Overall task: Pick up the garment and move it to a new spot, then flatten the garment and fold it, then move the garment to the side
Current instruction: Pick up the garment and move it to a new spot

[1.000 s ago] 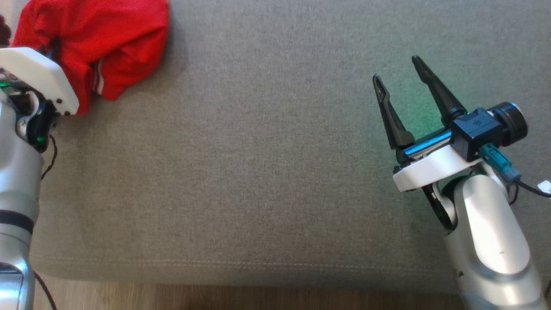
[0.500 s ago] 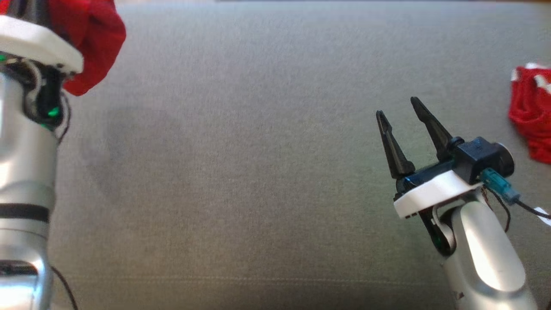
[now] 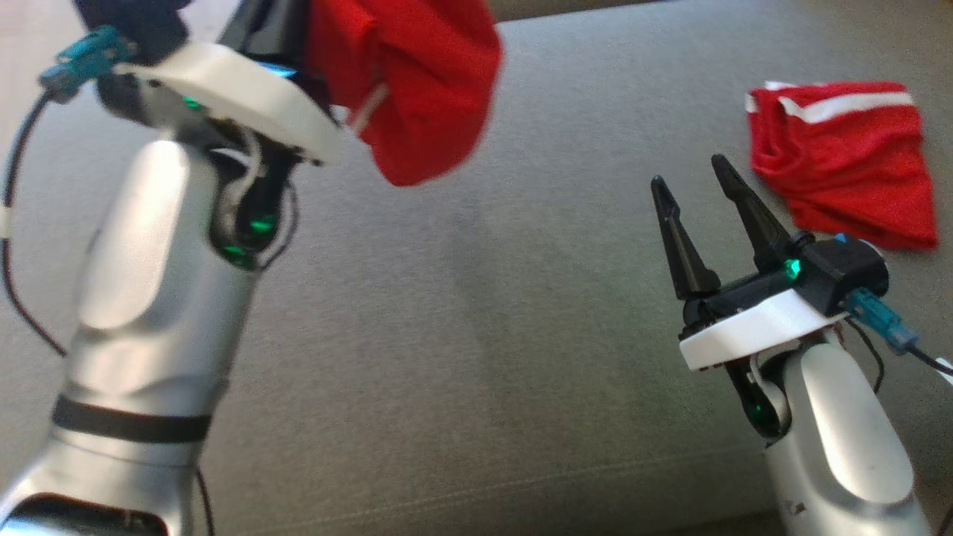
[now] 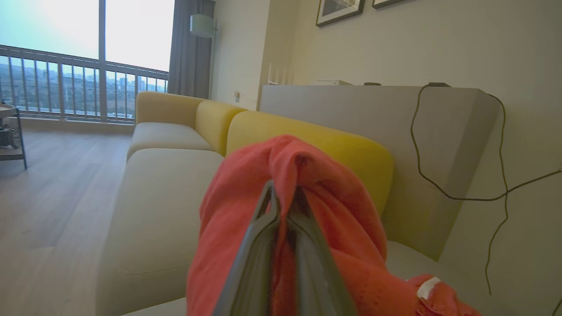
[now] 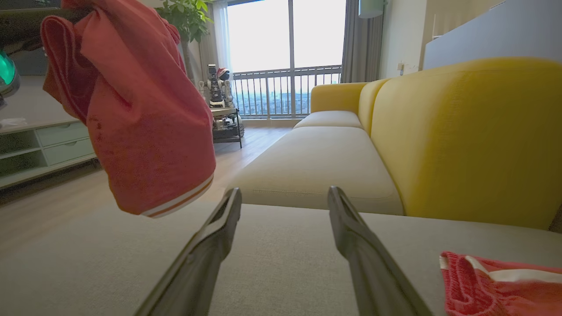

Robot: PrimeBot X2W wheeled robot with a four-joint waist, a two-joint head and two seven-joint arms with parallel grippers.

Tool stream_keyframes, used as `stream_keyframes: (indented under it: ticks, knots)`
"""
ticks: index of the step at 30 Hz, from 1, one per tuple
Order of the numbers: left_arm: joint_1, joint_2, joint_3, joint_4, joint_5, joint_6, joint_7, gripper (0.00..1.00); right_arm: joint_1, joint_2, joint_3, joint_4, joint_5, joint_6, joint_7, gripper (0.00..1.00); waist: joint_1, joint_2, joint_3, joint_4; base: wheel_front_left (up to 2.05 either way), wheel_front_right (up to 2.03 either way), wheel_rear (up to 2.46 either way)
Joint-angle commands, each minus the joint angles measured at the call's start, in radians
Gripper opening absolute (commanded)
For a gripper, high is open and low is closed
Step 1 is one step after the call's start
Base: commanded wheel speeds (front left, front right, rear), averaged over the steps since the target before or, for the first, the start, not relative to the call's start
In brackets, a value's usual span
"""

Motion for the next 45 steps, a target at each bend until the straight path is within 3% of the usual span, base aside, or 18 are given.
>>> stream_keyframes:
  ticks: [1, 8, 14, 15, 16, 17, 25, 29, 36, 45]
  knots:
    - [-0.039, 0.017, 0.024, -0.056, 0.009, 0.007, 0.007, 0.00, -0.041, 0.008, 0.023, -0.045, 0.010, 0.000, -0.009, 1.00, 0.0002, 0.0000, 0.031, -0.055, 0.00, 0.00, 0.00]
    - [-0.024, -0.050, -0.022, -0.108, 0.017, 0.045, 0.009, 0.00, -0.066, 0.008, 0.002, -0.099, 0.047, 0.000, -0.009, 1.00, 0.0002, 0.0000, 0.090, -0.163, 0.00, 0.00, 0.00]
    - [0.010, -0.037, -0.053, 0.009, 0.063, 0.064, -0.031, 0.00, -0.073, 0.008, -0.011, -0.112, 0.060, 0.000, -0.009, 1.00, 0.0002, 0.0000, 0.123, -0.205, 0.00, 0.00, 0.00]
    - [0.021, -0.029, -0.060, 0.044, 0.072, 0.065, -0.031, 0.30, -0.074, 0.008, -0.011, -0.113, 0.061, 0.000, -0.009, 1.00, 0.0002, 0.0000, 0.126, -0.207, 0.00, 0.00, 0.00]
    - [0.032, -0.017, -0.071, 0.079, 0.086, 0.066, -0.031, 0.93, -0.073, 0.008, -0.012, -0.112, 0.061, 0.000, -0.009, 1.00, 0.0002, 0.0000, 0.128, -0.208, 0.00, 0.00, 0.00]
    - [0.041, -0.005, -0.081, 0.114, 0.101, 0.069, -0.035, 1.00, -0.072, 0.008, -0.012, -0.112, 0.061, 0.000, -0.009, 1.00, 0.0002, 0.0000, 0.129, -0.207, 0.00, 0.00, 0.00]
    - [0.118, 0.028, -0.063, 0.211, 0.100, 0.076, -0.146, 1.00, -0.054, 0.008, -0.013, -0.107, 0.036, 0.000, -0.009, 1.00, 0.0002, 0.0000, 0.097, -0.147, 0.00, 0.00, 0.00]
    - [0.176, 0.074, -0.008, 0.149, 0.081, 0.090, -0.185, 1.00, -0.034, 0.008, -0.006, -0.096, 0.010, 0.000, -0.009, 1.00, 0.0002, 0.0000, 0.055, -0.089, 0.00, 0.00, 0.00]
    - [0.400, 0.184, 0.059, -0.049, 0.121, 0.158, -0.202, 1.00, 0.024, 0.008, 0.026, -0.039, -0.041, 0.000, -0.009, 1.00, 0.0002, 0.0000, -0.033, 0.024, 0.00, 0.00, 0.00]
    - [0.645, 0.140, 0.093, -0.237, 0.199, 0.203, -0.204, 1.00, 0.086, 0.008, 0.033, 0.017, -0.048, 0.000, -0.009, 1.00, 0.0002, 0.0000, -0.073, 0.103, 0.00, 0.00, 0.00]
